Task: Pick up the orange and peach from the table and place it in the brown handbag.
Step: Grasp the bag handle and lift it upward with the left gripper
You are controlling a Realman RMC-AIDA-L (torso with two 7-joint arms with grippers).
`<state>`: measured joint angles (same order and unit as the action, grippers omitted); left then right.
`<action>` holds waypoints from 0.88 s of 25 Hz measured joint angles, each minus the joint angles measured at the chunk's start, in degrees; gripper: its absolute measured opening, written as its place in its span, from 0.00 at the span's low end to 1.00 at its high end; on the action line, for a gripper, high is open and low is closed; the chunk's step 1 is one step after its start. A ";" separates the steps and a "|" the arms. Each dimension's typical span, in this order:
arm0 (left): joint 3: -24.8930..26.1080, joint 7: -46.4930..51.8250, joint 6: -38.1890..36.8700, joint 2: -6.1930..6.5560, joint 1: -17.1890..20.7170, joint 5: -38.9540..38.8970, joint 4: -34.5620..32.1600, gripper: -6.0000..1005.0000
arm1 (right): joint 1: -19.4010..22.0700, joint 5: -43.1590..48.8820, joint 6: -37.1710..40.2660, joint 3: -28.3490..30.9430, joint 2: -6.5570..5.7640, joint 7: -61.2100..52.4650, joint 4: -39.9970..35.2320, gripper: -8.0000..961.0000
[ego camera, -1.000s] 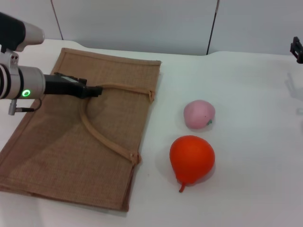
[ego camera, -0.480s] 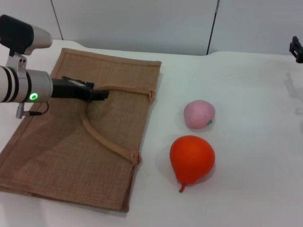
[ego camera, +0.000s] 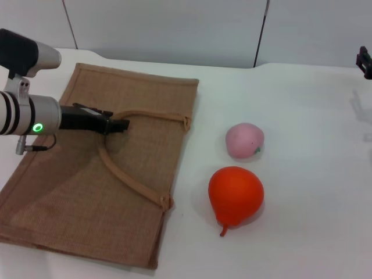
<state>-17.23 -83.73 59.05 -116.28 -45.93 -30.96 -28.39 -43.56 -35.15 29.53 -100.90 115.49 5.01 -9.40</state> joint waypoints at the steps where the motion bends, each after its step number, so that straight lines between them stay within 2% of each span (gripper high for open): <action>1: 0.00 0.04 0.03 0.02 0.08 0.00 -0.10 0.52 | 0.01 0.00 0.00 0.00 0.00 0.00 0.00 0.73; 22: -0.09 1.24 -0.27 0.20 0.98 1.19 -0.36 0.51 | -0.02 0.00 0.00 0.23 -0.10 0.00 0.00 0.73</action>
<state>-17.31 -82.49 58.78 -116.08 -44.95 -29.77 -28.75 -43.58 -35.15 29.53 -100.67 115.39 5.01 -9.40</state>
